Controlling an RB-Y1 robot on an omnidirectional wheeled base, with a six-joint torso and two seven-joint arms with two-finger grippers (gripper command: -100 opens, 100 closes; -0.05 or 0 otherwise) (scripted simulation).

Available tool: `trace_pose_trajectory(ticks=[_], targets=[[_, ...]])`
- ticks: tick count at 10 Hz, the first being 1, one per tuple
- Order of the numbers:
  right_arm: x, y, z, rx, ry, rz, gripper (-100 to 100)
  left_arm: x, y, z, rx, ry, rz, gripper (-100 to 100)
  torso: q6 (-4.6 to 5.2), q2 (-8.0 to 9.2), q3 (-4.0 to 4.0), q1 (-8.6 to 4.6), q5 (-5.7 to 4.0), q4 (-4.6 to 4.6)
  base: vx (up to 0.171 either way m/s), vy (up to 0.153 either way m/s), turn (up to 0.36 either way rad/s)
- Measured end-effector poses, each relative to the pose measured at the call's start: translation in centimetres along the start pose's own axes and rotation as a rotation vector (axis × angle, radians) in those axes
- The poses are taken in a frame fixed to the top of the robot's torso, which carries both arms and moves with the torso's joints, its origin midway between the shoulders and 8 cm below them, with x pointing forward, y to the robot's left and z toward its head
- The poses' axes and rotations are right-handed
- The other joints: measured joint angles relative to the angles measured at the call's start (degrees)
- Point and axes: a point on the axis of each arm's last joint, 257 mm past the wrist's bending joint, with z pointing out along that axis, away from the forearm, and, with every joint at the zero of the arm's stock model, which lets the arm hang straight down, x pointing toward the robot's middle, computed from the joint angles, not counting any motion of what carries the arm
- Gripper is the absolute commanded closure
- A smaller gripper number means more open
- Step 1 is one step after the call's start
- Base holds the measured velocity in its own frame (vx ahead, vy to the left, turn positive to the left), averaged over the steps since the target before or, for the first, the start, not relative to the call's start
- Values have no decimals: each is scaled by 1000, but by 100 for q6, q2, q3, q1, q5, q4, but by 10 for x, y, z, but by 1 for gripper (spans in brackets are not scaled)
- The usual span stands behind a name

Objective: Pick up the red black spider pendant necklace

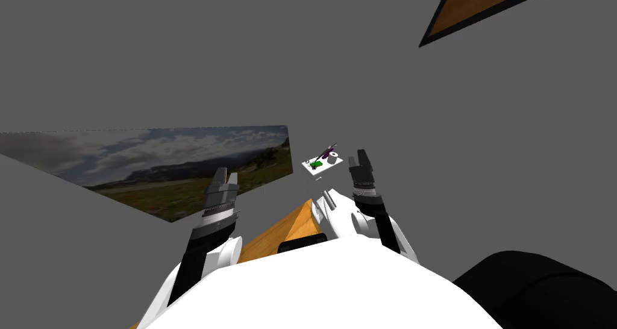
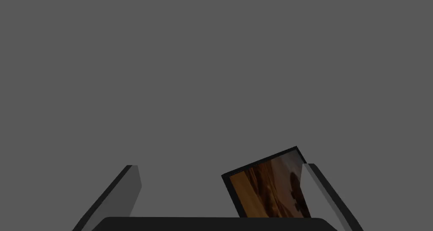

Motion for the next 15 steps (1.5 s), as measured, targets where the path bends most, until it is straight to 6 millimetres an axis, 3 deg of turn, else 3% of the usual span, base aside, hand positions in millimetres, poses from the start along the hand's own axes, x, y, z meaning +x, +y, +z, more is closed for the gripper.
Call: trace_pose_trajectory(ticks=[6, 15], targets=[[3, -23, -23, 63, 136, -249, -100, 0, 0, 0, 0, 0, 0, 0, -1, -11, -6, -1, 0, -3, 26, 1, 153], [-22, -60, -74, 199, 290, -712, -100, 0, 0, 0, 0, 0, 0, 0, -1, -12, -7, 0, 0, -3, 35, -1, 175]])
